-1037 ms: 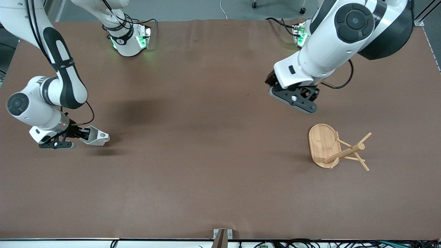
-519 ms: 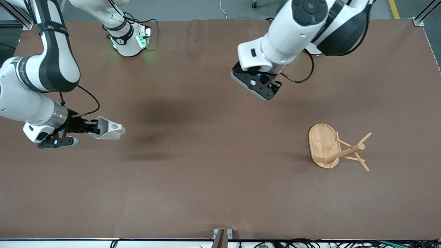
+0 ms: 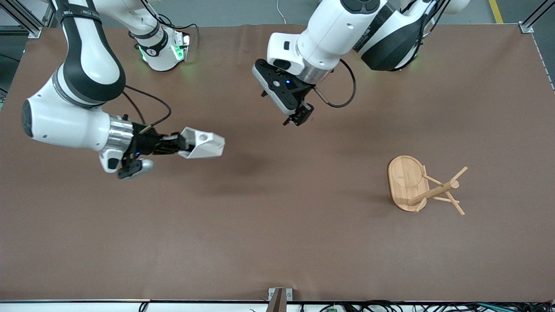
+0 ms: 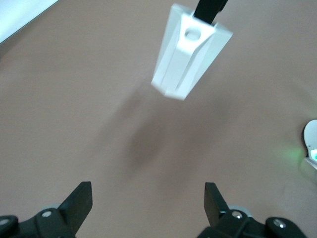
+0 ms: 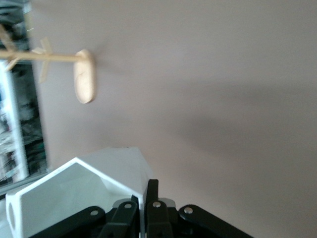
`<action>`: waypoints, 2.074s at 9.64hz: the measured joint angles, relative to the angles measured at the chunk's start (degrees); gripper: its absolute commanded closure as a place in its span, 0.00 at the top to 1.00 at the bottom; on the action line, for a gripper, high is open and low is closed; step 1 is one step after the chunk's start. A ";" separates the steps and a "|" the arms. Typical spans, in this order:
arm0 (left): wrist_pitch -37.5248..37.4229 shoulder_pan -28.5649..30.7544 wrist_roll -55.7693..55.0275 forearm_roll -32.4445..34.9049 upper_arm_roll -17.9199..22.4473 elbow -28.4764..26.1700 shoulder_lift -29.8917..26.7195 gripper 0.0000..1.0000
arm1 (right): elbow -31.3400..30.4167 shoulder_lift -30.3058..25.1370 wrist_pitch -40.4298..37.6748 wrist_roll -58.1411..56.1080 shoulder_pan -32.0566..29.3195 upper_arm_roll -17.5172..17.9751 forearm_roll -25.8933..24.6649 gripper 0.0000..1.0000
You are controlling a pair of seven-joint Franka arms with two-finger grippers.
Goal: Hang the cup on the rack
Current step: 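Grasp the cup with the left gripper beside the right gripper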
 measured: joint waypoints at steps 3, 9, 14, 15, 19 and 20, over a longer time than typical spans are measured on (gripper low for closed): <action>4.83 -0.39 1.81 -0.03 -3.17 0.02 0.85 1.00 | -0.74 0.22 -8.47 -6.59 0.29 -0.09 11.36 0.01; 7.49 -1.97 4.05 -0.03 -3.96 0.11 2.44 1.00 | -0.91 0.02 -10.37 -7.20 1.67 -0.06 17.23 0.01; 9.44 -1.98 5.20 -0.03 -3.96 0.11 2.99 0.86 | -1.75 -1.92 -11.39 -7.15 1.66 -0.37 18.34 0.01; 9.87 -2.04 5.84 -0.03 -3.98 0.11 2.99 0.85 | -1.86 -2.03 -11.39 -7.11 1.66 -0.37 18.36 0.01; 10.12 -2.08 7.83 -0.03 -4.13 0.17 2.99 0.01 | -2.02 -2.13 -11.12 -6.94 1.65 -0.49 18.58 0.02; 10.12 -2.08 7.86 -0.03 -4.14 0.20 2.99 0.01 | -2.02 -2.18 -11.11 -6.65 1.65 -0.50 18.59 0.02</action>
